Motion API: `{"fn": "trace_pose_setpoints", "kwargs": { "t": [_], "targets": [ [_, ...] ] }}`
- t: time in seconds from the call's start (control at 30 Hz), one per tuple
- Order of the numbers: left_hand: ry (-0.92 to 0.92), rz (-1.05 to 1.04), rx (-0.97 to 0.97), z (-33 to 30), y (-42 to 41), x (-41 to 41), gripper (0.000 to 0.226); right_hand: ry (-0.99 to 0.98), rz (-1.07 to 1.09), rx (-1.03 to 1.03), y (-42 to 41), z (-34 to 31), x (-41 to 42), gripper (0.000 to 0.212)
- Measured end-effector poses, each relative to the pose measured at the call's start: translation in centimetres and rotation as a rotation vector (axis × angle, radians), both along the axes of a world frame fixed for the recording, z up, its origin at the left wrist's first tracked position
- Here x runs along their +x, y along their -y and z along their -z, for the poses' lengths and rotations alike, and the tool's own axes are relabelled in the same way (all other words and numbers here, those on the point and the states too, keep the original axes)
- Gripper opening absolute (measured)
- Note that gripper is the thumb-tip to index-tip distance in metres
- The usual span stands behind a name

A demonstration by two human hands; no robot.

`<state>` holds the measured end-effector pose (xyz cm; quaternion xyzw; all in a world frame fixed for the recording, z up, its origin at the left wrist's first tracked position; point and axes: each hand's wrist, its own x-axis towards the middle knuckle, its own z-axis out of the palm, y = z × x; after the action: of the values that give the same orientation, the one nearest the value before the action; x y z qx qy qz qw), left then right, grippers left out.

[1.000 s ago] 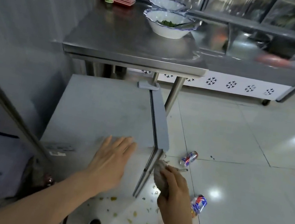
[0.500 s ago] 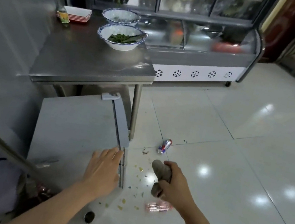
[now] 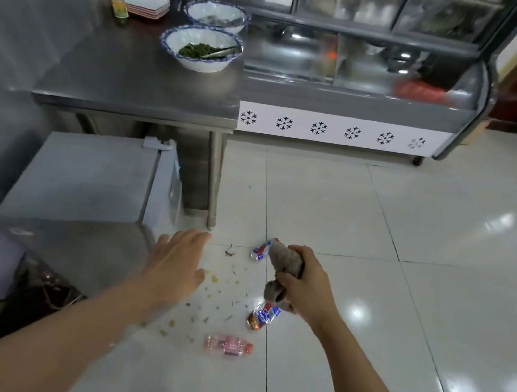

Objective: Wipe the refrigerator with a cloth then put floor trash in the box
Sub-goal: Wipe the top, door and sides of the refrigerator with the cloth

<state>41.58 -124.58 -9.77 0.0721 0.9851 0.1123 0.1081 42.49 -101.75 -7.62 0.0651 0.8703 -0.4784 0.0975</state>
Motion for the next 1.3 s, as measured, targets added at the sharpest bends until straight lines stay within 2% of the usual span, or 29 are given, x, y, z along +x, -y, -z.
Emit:
{"fn": "trace_pose_setpoints", "kwargs": {
  "t": [0.3,0.5,0.63,0.9,1.07,1.3],
  "targets": [
    [0.035,-0.24,0.102,0.6,-2.2,-6.9,0.062,-0.019,-0.204,-0.003,-0.7,0.6,-10.0,0.042],
    [-0.01,-0.398,0.11,0.9,-0.6,-10.6,0.061,-0.006,-0.376,-0.017,2.9,1.6,-17.2,0.036],
    [-0.034,-0.503,0.082,0.7,1.1,-11.8,0.051,0.019,-0.496,-0.046,5.9,1.9,-21.0,0.03],
    [-0.07,-0.865,0.08,2.3,1.2,-14.1,0.056,0.029,-0.864,0.033,11.3,3.6,-30.1,0.034],
    [-0.071,-1.205,0.042,2.7,-2.8,-15.2,0.053,0.018,-1.105,0.063,11.7,4.7,-34.6,0.039],
    [-0.066,-1.42,0.06,4.5,-7.8,-16.5,0.065,0.028,-1.285,0.017,11.3,6.9,-38.3,0.039]
  ]
}}
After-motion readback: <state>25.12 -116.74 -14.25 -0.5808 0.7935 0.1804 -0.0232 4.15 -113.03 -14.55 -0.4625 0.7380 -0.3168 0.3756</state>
